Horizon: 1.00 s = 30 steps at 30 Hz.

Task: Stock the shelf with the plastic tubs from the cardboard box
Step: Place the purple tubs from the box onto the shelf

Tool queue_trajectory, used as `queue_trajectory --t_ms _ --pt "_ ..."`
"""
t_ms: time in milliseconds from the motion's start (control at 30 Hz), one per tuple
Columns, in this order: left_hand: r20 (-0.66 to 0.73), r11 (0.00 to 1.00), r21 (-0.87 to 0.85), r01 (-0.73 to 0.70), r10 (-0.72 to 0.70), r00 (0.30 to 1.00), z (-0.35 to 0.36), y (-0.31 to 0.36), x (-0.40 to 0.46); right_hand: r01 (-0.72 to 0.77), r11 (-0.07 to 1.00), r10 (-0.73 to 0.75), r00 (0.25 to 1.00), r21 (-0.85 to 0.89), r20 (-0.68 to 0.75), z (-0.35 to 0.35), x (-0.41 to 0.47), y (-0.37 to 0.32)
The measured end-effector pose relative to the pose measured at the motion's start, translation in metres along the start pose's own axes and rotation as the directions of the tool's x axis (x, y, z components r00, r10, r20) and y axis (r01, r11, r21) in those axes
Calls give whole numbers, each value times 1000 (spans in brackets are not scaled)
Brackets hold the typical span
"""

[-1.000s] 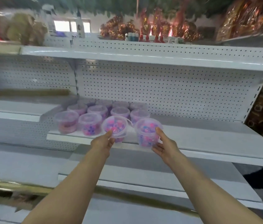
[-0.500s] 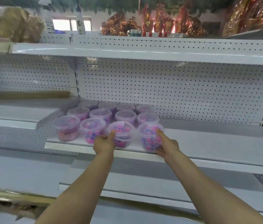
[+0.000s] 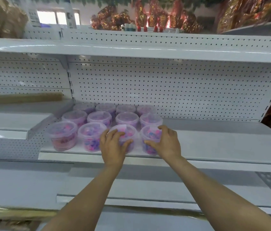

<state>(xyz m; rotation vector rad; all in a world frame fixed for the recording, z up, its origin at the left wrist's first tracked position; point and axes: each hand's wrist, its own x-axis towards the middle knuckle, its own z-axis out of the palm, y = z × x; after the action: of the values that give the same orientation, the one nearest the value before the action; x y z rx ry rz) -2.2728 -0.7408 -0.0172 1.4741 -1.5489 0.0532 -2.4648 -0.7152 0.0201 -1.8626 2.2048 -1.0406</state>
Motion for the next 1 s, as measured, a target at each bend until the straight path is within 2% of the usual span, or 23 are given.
queue_trajectory --t_ms 133,267,367,533,700,1000 --pt "43 999 37 -7 5 999 -1 -2 7 -14 998 13 1000 -66 -29 6 -3 -9" --pt "104 998 59 0 -6 995 -6 0 9 -20 992 22 1000 -121 14 4 -7 -16" --pt "148 1000 30 11 -15 989 -15 10 10 -3 989 2 1000 -151 -5 -9 -12 -17" --pt "198 992 -77 -99 112 974 -28 47 16 43 951 -62 997 -307 -54 -51 -23 -7" --pt "266 975 -175 -136 180 947 -29 100 4 -44 932 -2 992 -359 -126 -97 -49 9" --pt "462 945 -307 -115 254 850 -10 185 -66 -277 927 249 958 -252 -140 -173 -101 69"
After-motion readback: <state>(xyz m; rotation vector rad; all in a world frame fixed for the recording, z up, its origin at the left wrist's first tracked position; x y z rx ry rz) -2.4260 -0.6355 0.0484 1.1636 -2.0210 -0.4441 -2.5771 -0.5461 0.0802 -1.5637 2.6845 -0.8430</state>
